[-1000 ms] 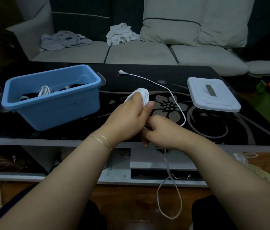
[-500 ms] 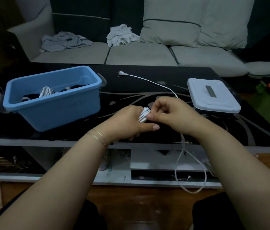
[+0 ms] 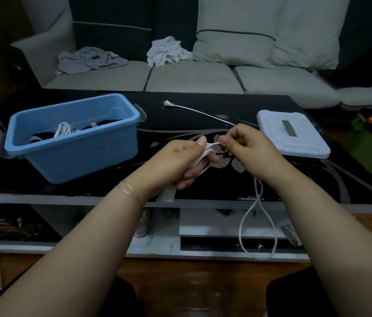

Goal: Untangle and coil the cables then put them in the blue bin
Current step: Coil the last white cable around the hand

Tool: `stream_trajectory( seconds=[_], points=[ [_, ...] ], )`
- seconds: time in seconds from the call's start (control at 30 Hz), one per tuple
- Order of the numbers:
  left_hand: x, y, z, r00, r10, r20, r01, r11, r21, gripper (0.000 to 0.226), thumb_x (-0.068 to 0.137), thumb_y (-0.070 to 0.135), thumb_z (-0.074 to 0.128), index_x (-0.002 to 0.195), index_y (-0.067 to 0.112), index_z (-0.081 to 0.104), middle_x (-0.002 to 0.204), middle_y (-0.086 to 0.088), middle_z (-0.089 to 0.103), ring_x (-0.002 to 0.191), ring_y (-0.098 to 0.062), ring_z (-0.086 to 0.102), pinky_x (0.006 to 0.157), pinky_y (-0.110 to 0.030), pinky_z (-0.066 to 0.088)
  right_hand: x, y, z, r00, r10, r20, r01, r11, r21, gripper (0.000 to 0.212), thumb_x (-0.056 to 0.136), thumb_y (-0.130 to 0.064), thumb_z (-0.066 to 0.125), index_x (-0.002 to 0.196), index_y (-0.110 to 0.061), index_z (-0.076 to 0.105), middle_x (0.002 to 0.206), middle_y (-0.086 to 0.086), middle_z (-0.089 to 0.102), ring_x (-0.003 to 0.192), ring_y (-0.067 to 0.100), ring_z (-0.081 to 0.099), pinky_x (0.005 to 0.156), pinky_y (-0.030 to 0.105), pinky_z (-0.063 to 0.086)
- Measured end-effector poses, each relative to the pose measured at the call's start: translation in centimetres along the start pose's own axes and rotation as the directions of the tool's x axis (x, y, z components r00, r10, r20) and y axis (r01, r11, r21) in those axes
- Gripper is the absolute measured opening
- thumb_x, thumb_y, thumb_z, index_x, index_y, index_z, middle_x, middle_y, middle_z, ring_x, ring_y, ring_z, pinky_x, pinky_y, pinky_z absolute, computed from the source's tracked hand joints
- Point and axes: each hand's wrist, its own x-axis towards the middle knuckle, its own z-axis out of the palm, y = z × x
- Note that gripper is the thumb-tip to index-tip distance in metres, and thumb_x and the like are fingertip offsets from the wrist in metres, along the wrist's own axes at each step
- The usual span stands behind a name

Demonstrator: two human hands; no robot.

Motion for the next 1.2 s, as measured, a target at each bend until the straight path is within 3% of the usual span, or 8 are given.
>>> stream_trajectory(
  seconds=[0.23, 0.37, 0.47, 0.6, 0.73, 0.87, 1.03, 1.2],
  points=[
    [0.2, -0.3, 0.0, 0.997, 0.039, -0.064, -0.057, 0.949, -0.309, 0.049, 0.103, 0.036, 0.032, 0.104, 0.000, 0.065, 0.049, 0.001, 0.038, 0.033, -0.009, 0.028, 0.042, -0.024, 0.022, -0.3, 0.5, 2.7, 0.998, 0.026, 0.049, -0.026, 1.000, 0.001, 0.033, 0.099, -0.036, 0.045, 0.070, -0.022, 0.054, 0.050, -0.014, 0.048, 0.044, -0.001, 0.041, 0.053, 0.026, 0.030],
    [0.4, -0.3, 0.3, 0.993, 0.053, -0.102, -0.089, 0.917, -0.390, 0.048, 0.104, 0.032, 0.029, 0.106, -0.004, 0.062, 0.051, 0.001, 0.055, 0.031, -0.007, 0.032, 0.041, -0.024, 0.021, -0.8, 0.2, 3.8, 0.996, 0.047, 0.079, -0.051, 0.998, 0.047, 0.035, 0.101, -0.035, 0.037, 0.086, -0.011, 0.058, 0.052, -0.014, 0.049, 0.043, -0.003, 0.044, 0.052, 0.026, 0.034],
    [0.6, -0.1, 0.4, 0.990, 0.068, -0.121, -0.115, 0.886, -0.449, 0.044, 0.098, 0.029, 0.038, 0.111, -0.007, 0.058, 0.074, -0.005, 0.071, 0.033, -0.006, 0.036, 0.040, -0.019, 0.031, -1.0, -0.3, 4.0, 0.993, 0.057, 0.106, -0.063, 0.997, 0.050, 0.027, 0.102, -0.031, 0.037, 0.081, -0.026, 0.053, 0.057, -0.008, 0.050, 0.044, 0.002, 0.045, 0.052, 0.035, 0.045],
    [0.7, 0.0, 0.3, 0.984, 0.071, -0.163, -0.147, 0.838, -0.526, 0.045, 0.096, 0.021, 0.046, 0.126, -0.013, 0.045, 0.101, -0.013, 0.074, 0.044, -0.009, 0.045, 0.056, -0.025, 0.051, -1.9, -0.8, 4.5, 0.963, 0.056, 0.262, -0.048, 0.998, -0.036, 0.022, 0.099, -0.027, 0.040, 0.096, -0.048, 0.041, 0.056, -0.007, 0.059, 0.046, 0.007, 0.059, 0.053, 0.028, 0.051],
    [1.0, 0.0, 0.0, 0.967, 0.059, -0.248, -0.170, 0.874, -0.455, 0.038, 0.100, 0.017, 0.043, 0.131, -0.006, 0.041, 0.119, -0.009, 0.069, 0.049, -0.007, 0.050, 0.066, -0.017, 0.048, -2.5, -0.7, 4.9, 0.913, 0.103, 0.394, -0.054, 0.990, -0.132, 0.038, 0.097, -0.021, 0.046, 0.121, -0.047, 0.033, 0.064, -0.004, 0.067, 0.054, 0.009, 0.066, 0.061, 0.029, 0.054],
    [1.2, 0.1, 0.4, 0.950, 0.035, -0.310, -0.154, 0.917, -0.368, 0.038, 0.102, 0.016, 0.042, 0.134, -0.003, 0.039, 0.118, -0.006, 0.070, 0.052, -0.007, 0.058, 0.055, -0.017, 0.049, -2.7, -1.0, 4.7, 0.903, 0.097, 0.418, -0.023, 0.984, -0.179, 0.004, 0.095, -0.019, 0.049, 0.095, -0.023, 0.049, 0.065, -0.003, 0.069, 0.060, 0.005, 0.066, 0.067, 0.032, 0.053],
    [1.3, 0.1, 0.9, 0.935, 0.064, -0.349, -0.146, 0.966, -0.213, 0.035, 0.103, 0.019, 0.041, 0.133, 0.001, 0.039, 0.118, 0.001, 0.069, 0.068, -0.011, 0.069, 0.058, -0.018, 0.052, -3.0, -1.8, 4.3, 0.908, 0.078, 0.411, 0.052, 0.954, -0.295, 0.014, 0.095, -0.025, 0.048, 0.108, -0.021, 0.053, 0.067, -0.004, 0.067, 0.068, 0.007, 0.063, 0.067, 0.032, 0.050],
    [1.1, 0.0, 1.4, 0.937, 0.064, -0.344, -0.115, 0.985, -0.130, 0.036, 0.104, 0.019, 0.041, 0.137, 0.005, 0.036, 0.127, 0.000, 0.063, 0.085, -0.016, 0.073, 0.067, -0.021, 0.055, -3.1, -2.4, 3.9, 0.930, 0.048, 0.364, 0.124, 0.893, -0.433, 0.021, 0.095, -0.040, 0.048, 0.083, -0.023, 0.051, 0.060, -0.009, 0.050, 0.062, 0.016, 0.053, 0.057, 0.031, 0.040]
  ],
)
